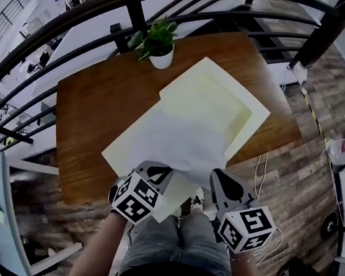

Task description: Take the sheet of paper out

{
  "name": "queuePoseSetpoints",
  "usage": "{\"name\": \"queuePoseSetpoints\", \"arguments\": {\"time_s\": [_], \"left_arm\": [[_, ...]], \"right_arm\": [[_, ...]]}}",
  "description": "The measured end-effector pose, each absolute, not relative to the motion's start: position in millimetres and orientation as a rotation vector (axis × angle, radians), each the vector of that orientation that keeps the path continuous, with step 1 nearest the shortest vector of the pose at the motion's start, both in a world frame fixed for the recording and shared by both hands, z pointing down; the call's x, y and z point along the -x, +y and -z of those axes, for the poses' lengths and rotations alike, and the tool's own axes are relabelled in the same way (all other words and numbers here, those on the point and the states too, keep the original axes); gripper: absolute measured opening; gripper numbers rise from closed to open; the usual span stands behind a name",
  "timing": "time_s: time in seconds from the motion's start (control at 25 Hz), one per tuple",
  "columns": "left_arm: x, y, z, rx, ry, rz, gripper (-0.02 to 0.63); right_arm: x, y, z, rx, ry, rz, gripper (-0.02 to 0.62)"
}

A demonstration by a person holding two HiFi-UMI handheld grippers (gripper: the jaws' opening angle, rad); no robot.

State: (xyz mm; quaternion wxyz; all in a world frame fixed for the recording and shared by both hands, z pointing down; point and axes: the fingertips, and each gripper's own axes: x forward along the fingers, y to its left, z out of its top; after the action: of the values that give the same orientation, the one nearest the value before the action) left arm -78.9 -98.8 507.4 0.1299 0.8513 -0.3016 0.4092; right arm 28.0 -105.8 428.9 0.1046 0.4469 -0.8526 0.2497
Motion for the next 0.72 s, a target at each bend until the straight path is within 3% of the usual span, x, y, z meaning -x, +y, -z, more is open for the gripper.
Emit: {"name": "queuePoseSetpoints", "arguments": {"time_s": [0.32, 0.72], "left_arm": [[95.6, -90.7, -487.1, -2.436, -0.949, -1.067, 0.020], [103.5, -99.6, -438.4, -2.387, -1.013, -0.674, 0.020]], "right_arm": [[-22.7, -108.0, -412.3, -1.332, -2.536, -0.675, 0.028], [-25.8, -124.5, -376.1, -1.375, -2.598, -0.590, 0.028]]}}
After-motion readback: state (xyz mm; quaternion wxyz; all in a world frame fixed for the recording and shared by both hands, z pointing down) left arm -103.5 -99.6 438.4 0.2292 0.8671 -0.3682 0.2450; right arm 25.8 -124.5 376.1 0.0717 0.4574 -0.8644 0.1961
